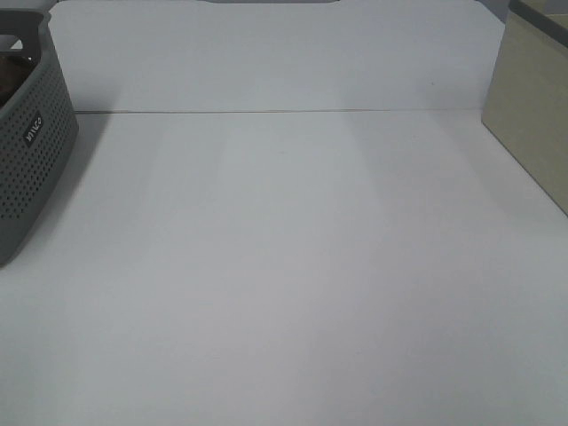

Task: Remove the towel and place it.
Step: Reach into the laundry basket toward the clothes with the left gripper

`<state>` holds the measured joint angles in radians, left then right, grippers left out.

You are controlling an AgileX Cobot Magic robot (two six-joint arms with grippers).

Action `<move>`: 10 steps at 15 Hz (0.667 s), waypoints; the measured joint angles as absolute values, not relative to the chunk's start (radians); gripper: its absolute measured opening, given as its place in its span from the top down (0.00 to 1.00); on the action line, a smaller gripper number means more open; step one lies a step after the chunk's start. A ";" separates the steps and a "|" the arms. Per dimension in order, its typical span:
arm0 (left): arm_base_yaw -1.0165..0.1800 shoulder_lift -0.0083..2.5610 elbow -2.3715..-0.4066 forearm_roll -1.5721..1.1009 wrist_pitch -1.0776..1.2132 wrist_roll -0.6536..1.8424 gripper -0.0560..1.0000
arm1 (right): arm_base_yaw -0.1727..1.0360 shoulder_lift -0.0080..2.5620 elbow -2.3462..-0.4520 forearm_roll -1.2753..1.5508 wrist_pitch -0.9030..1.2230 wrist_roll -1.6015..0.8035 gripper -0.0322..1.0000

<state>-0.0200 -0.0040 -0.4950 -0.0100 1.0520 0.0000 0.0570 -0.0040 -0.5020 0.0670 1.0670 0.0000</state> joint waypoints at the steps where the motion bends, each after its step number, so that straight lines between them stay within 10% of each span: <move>1: -0.020 -0.004 -0.495 -0.010 1.052 0.000 0.24 | 0.057 -0.004 -0.502 0.067 1.067 0.000 0.26; 10: -0.020 -0.004 -0.495 -0.007 1.052 0.000 0.24 | 0.057 -0.004 -0.502 0.067 1.067 0.000 0.26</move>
